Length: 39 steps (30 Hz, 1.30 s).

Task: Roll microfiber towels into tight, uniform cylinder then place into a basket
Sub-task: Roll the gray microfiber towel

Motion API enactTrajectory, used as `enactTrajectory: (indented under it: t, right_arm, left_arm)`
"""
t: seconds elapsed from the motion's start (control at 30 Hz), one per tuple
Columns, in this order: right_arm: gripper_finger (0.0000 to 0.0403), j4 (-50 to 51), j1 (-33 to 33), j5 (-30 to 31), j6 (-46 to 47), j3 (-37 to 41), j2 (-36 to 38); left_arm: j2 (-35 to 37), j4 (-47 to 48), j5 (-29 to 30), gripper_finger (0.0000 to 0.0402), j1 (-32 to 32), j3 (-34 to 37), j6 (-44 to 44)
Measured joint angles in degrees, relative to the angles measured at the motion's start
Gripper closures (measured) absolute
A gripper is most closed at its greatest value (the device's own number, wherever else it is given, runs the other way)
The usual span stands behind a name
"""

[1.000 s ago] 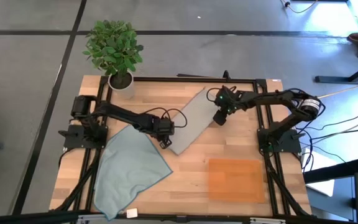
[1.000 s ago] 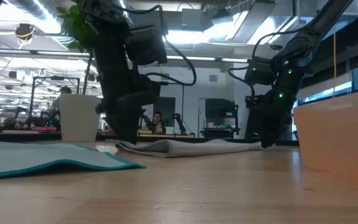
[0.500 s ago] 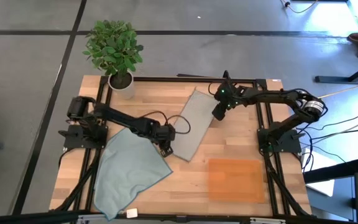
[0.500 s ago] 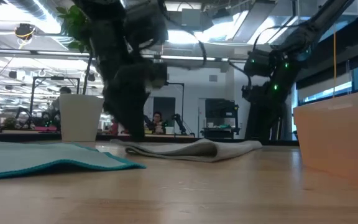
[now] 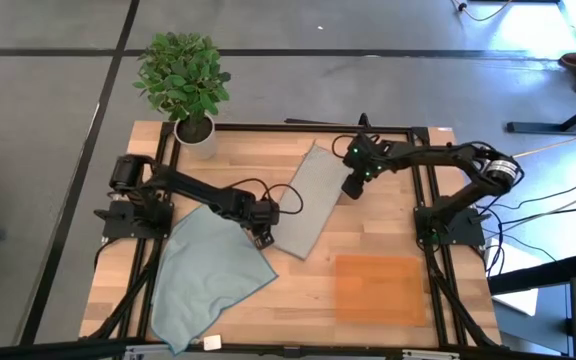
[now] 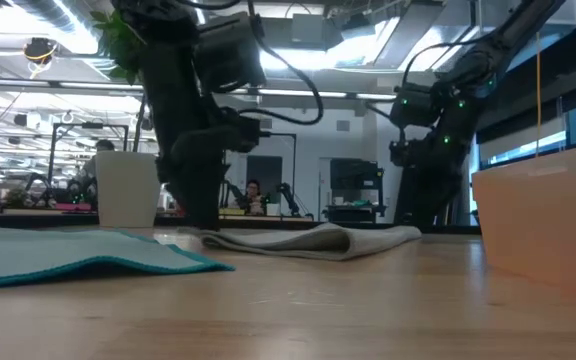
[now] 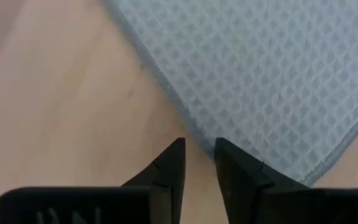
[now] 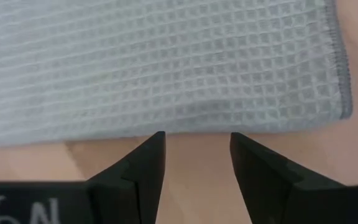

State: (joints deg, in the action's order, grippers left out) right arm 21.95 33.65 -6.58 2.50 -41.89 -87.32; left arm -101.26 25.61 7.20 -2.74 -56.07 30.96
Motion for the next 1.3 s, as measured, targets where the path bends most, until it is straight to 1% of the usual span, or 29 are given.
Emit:
enactTrajectory:
  t: [0.2, 0.37, 0.6, 0.8, 0.93, 1.07, 1.2, 1.3]
  right_arm:
    - [0.0221, -3.5, 1.1, 0.9, -1.8, 0.1, -3.8]
    - [0.0221, -8.8, 2.3, 0.9, -3.0, -0.2, -6.6]
    - [0.0221, -12.7, 3.5, 0.9, -4.5, -0.6, -7.5]
    - [0.0221, -14.1, 4.0, 1.1, -4.5, -1.7, -7.6]
    - [0.0221, -9.8, 3.9, 0.9, -4.9, -4.4, -7.4]
    - [0.0221, -1.5, 2.2, -0.9, -9.2, -8.7, -5.4]
    - [0.0221, 7.0, -1.3, -1.5, -13.9, -11.7, -1.7]
    - [0.0221, 10.5, -5.5, -5.3, -16.1, -11.8, 1.5]
  left_arm:
    - [-1.7, -0.7, 0.4, 0.0321, -1.5, -0.1, 0.3]
    - [-2.0, -2.6, 0.6, 0.0321, -2.7, -0.1, 3.1]
    - [-2.3, -7.0, -0.1, 0.0321, -4.2, 0.0, 5.0]
    - [-2.5, -11.2, -2.7, 0.0321, -4.5, 0.0, 5.1]
    - [-2.1, -10.9, -2.4, 0.0321, -4.4, 0.1, 4.1]
    - [0.3, -10.4, -1.1, 0.0321, -3.7, 0.1, 1.0]
    - [3.4, -7.7, -0.7, 0.0321, -2.9, 0.0, -2.7]
    - [5.5, -5.5, -0.6, 0.0321, -2.8, 0.0, -5.8]
